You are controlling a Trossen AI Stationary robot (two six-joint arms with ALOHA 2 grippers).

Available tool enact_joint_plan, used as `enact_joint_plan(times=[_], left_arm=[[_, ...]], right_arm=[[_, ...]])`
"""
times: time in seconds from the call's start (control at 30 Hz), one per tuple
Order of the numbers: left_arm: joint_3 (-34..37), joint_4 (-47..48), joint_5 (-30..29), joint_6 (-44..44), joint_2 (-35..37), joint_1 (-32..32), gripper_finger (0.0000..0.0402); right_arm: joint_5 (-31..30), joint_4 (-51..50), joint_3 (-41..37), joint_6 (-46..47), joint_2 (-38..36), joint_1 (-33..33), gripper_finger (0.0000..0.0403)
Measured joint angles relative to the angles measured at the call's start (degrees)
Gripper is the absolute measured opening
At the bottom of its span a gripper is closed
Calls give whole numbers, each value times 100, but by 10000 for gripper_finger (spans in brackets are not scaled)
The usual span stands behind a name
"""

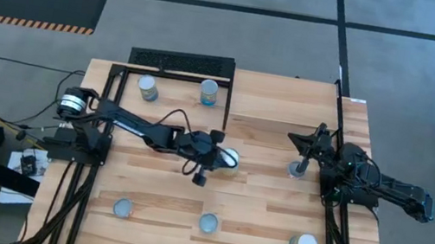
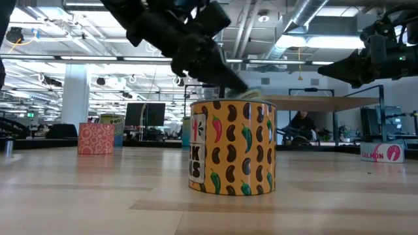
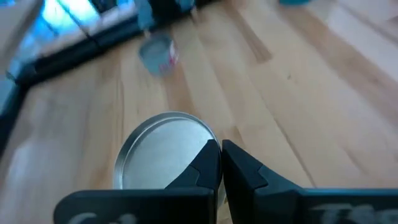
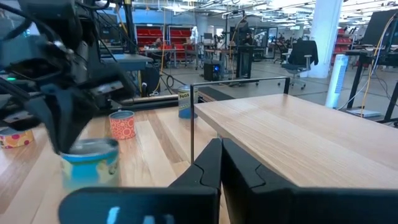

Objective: Pick and place cans onto a shelf
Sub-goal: Put the canned carrots on the shelf

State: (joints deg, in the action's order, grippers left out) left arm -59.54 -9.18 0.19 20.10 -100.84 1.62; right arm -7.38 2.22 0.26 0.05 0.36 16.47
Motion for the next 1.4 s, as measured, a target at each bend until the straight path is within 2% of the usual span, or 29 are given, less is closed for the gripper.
enact_joint_plan(times=[0.07,0.27,0.33,0.7,1.07,1.23,1.4], left_arm=[[-191,-218,-46,-27,-167,-8,0],[-466,47,-45,-18,-367,-28,0],[-582,-135,-50,13,-514,-39,0],[-705,-74,-29,54,-800,-50,0],[-706,-173,-17,15,-802,-50,42],[-692,-378,320,-140,-609,-106,46],[-83,-1174,853,-465,-123,-288,9]], right_arm=[[0,-2,0,0,21,0,29],[4,23,2,0,40,2,27],[0,11,0,0,98,6,28],[-7,43,0,0,147,6,27],[-9,216,2,0,151,6,27],[99,611,29,0,149,-28,20],[122,581,291,-132,321,-319,8]])
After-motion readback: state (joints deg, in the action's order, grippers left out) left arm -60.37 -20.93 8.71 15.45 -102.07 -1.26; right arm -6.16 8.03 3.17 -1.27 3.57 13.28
